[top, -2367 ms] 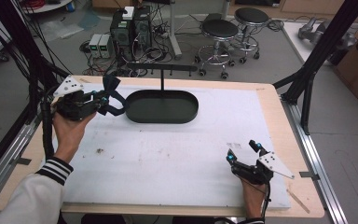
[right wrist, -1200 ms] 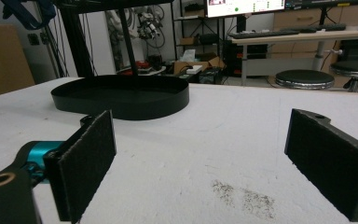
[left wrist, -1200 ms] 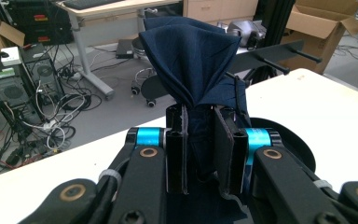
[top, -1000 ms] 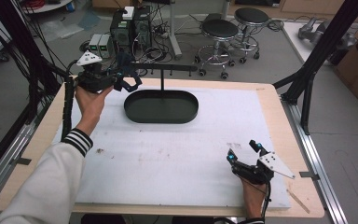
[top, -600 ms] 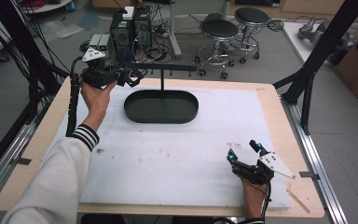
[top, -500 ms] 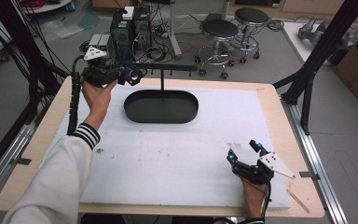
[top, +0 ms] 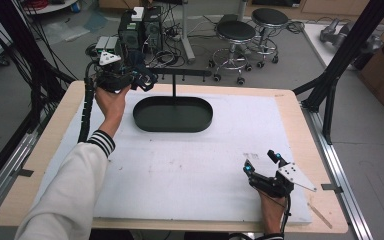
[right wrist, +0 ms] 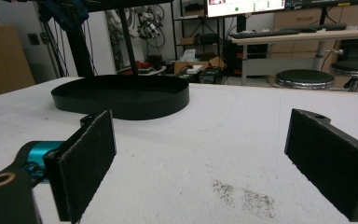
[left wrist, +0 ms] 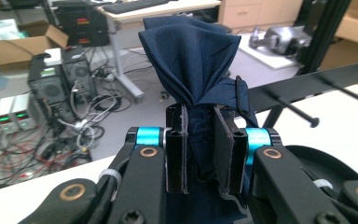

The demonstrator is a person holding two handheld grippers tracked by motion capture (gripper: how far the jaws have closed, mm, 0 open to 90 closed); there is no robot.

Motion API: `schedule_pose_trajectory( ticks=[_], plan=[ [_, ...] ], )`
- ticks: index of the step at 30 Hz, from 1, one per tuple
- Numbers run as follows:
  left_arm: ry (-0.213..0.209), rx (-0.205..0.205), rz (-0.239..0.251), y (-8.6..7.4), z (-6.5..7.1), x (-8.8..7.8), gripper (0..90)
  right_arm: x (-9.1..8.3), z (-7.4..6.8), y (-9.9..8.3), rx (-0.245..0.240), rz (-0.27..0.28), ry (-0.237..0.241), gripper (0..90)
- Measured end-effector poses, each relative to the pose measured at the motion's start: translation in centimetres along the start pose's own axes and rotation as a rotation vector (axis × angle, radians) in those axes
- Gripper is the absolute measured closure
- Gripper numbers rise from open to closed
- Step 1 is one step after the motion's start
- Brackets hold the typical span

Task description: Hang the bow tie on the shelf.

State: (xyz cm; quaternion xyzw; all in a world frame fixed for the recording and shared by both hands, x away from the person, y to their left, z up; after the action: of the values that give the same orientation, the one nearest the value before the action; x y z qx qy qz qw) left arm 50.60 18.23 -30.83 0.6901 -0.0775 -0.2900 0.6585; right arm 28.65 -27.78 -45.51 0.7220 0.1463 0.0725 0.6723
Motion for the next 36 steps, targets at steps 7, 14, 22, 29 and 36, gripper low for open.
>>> schedule_pose_trajectory(
  ticks=[7, 14, 22, 29, 36],
  plan=[
    [0.040, 0.025, -0.027, -0.4, -0.7, 0.2, 75.9, 0.0, 0.0, 0.0, 0.004, 0.000, 0.002, 7.8],
    [0.063, 0.032, -0.032, -0.8, -1.1, 0.4, 75.9, 0.0, 0.0, 0.0, 0.001, -0.001, 0.000, 7.8],
    [0.096, 0.028, -0.062, -1.8, -1.3, 0.9, 75.8, 0.0, 0.0, 0.0, 0.003, 0.001, 0.000, 7.8],
    [0.117, -0.028, -0.082, -3.6, -2.1, 1.0, 75.8, 0.0, 0.0, 0.0, 0.010, -0.001, 0.004, 7.7],
    [0.086, -0.063, -0.090, -4.4, -2.1, 1.5, 75.7, 0.0, 0.1, 0.0, 0.007, 0.001, 0.003, 7.8]
  ],
)
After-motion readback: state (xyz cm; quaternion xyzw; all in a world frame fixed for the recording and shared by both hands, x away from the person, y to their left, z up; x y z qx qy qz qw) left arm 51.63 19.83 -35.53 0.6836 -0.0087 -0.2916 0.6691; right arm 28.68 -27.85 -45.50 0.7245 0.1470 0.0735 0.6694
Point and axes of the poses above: each handheld gripper's, and its own axes: x roughly forward along the jaws, y roughly out of its top, z roughly to its right, the point moved 3 cm from there along x, roughly forward along the jaws, and after that the axes turned 7 degrees about -y, right-handed, at the moved point
